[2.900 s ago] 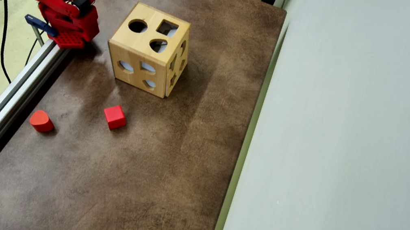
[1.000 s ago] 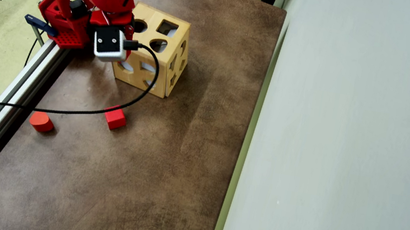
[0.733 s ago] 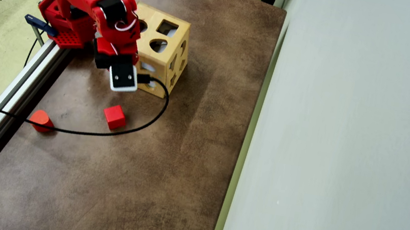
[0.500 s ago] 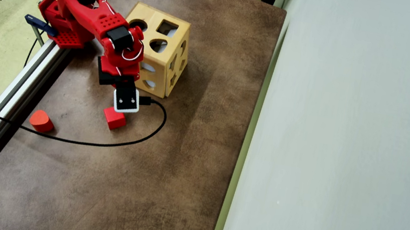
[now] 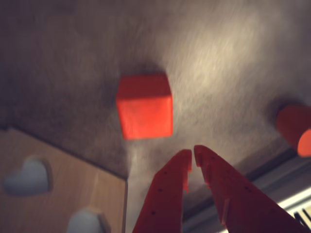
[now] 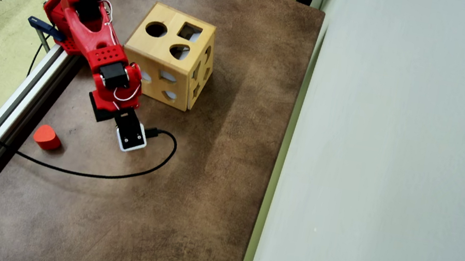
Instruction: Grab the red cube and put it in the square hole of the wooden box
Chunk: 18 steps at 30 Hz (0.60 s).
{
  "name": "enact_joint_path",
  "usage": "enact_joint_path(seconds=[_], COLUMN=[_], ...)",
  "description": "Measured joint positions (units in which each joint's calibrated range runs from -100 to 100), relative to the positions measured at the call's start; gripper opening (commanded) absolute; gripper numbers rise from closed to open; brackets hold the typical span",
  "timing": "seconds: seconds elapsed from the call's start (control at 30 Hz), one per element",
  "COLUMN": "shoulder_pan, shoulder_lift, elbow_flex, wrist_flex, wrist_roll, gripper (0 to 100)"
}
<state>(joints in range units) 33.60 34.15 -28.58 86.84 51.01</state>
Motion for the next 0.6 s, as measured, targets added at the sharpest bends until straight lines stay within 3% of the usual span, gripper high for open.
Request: enact_joint_path(seconds=[0.6], shoulder_pan=[-3.8], shoulder_lift=[5.3], elbow_flex=[0.9], wrist_flex=[-4.1], wrist_roll=[0.0], gripper=[3])
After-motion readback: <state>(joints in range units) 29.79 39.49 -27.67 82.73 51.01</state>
